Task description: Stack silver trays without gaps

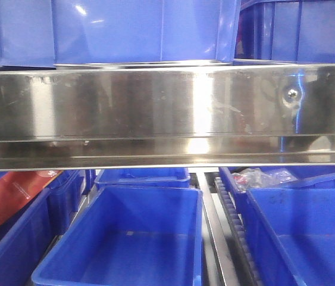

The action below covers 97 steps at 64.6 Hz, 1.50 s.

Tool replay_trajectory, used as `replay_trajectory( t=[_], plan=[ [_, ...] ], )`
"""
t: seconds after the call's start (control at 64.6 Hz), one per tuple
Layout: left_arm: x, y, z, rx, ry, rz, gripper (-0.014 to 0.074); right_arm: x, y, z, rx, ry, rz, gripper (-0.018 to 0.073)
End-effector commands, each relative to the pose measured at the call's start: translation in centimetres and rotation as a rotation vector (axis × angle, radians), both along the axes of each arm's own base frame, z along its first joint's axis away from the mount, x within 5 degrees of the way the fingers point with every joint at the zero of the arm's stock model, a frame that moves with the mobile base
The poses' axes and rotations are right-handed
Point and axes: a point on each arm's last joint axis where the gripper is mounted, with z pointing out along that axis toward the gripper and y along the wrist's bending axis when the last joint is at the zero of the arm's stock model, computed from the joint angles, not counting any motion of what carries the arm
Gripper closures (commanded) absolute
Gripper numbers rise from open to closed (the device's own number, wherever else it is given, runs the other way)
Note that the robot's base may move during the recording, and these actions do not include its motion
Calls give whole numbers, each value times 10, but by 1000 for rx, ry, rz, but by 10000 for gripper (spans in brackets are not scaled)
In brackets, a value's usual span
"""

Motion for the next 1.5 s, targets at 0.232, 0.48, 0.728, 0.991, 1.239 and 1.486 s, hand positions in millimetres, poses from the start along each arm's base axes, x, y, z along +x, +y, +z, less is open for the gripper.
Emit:
replay_trajectory(
  t=[0.232,0.48,0.728,0.991,1.239,1.486],
  plan=[
    [-1,0,3,3,-21,3,610,0,0,2,-10,-24,1,638],
    [-1,0,3,3,-21,3,610,0,0,2,-10,-24,1,638],
    [-1,0,3,3,-21,3,610,0,0,2,-14,-24,1,638],
    [-2,0,13,8,-140,-2,610,-3,0,19,-21,-210,3,638],
    [-17,-1,67,21,-346,-3,610,-25,2,85,-34,-566,4,638],
    [-33,0,141,128,-367,35,610,-47,2,156,-32,-531,0,638]
  ],
)
